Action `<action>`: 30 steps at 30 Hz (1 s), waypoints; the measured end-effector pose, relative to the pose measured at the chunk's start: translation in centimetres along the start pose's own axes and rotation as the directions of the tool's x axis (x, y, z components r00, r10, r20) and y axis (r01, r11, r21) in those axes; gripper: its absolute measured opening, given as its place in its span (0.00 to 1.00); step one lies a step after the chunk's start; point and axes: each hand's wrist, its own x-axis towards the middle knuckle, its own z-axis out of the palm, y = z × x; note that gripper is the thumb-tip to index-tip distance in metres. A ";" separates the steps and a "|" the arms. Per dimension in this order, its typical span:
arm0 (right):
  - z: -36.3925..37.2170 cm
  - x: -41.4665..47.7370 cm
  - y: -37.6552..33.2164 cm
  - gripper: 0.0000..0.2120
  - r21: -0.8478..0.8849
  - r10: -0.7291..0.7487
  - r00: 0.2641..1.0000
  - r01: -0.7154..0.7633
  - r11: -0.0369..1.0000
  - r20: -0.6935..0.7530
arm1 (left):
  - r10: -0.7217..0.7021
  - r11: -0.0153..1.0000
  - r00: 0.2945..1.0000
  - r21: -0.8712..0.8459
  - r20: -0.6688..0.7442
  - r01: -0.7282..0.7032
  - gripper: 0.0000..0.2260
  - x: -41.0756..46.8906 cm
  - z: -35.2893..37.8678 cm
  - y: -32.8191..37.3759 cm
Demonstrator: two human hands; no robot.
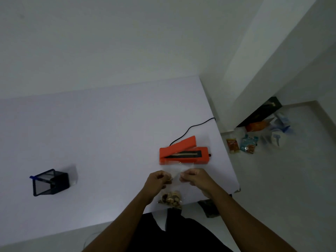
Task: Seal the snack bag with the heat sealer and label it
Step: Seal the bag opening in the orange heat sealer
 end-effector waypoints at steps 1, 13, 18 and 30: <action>-0.4 0.1 0.0 0.09 0.000 0.003 1.000 -0.003 1.000 -0.008 | -0.002 1.000 1.000 -0.002 0.001 0.002 0.06 0.2 0.4 0.1; -1.3 1.4 0.0 0.11 0.171 0.039 0.992 -0.019 0.985 -0.116 | -0.098 0.989 0.988 -0.124 -0.122 0.083 0.07 2.7 2.6 1.0; -1.1 1.5 0.8 0.08 0.226 0.090 0.985 -0.055 0.973 -0.149 | -0.149 0.970 0.981 -0.211 -0.124 0.121 0.07 3.2 3.0 1.0; -1.9 1.2 2.8 0.09 0.269 0.089 0.977 -0.034 0.962 -0.195 | -0.208 0.939 0.975 -0.294 -0.074 0.178 0.10 3.7 4.5 0.8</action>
